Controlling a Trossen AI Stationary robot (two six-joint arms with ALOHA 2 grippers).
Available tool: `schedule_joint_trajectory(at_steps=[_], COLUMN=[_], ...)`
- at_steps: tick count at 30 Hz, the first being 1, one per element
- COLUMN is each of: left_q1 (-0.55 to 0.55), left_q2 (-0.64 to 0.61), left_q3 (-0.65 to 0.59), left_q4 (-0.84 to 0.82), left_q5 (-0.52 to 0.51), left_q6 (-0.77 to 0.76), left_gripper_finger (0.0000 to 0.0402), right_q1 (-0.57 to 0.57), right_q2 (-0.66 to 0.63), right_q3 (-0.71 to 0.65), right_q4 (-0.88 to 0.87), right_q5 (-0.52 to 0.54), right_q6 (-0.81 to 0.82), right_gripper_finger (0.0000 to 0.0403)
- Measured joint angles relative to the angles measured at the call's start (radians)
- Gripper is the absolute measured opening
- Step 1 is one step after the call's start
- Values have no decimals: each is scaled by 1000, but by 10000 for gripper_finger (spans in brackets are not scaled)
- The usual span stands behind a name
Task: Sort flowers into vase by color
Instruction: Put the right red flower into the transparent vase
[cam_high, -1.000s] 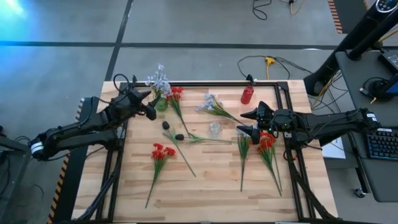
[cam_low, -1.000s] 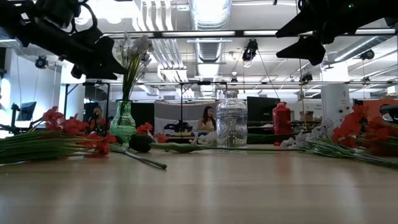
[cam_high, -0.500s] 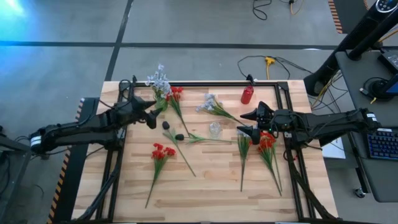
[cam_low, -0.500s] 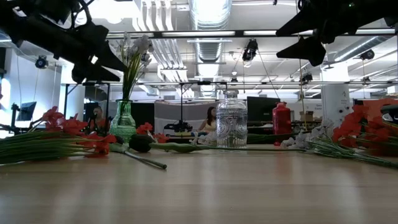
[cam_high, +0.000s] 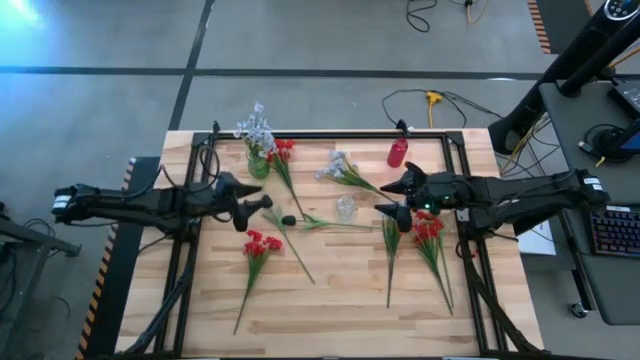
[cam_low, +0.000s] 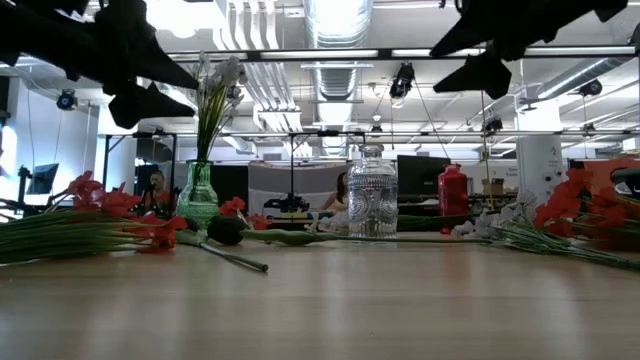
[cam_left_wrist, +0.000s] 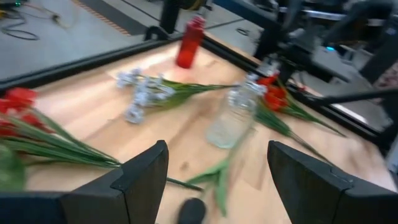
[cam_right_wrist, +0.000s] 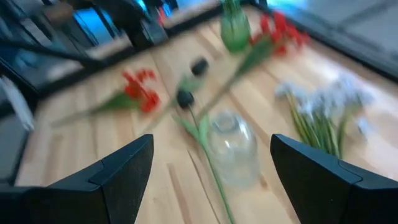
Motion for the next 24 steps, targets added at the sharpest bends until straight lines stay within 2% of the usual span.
schedule_joint_trajectory(at_steps=[6, 16, 20, 24], left_q1=[-101, -112, -116, -117], left_q2=[-11, -43, -32, -17], left_q3=[0, 0, 0, 0], left_q4=[0, 2, -2, -1], left_q5=[-60, -55, -54, -30], left_q6=[9, 90, 99, 90], left_gripper_finger=[256, 256, 256, 256], right_q1=[0, 10, 56, 124], right_q2=[99, 226, 285, 334], right_q3=[165, 421, 478, 495], right_q4=[-298, -840, -946, -951], right_q5=[3, 2, -9, -45], right_q6=[121, 436, 514, 588], right_gripper_finger=[315, 315, 315, 315])
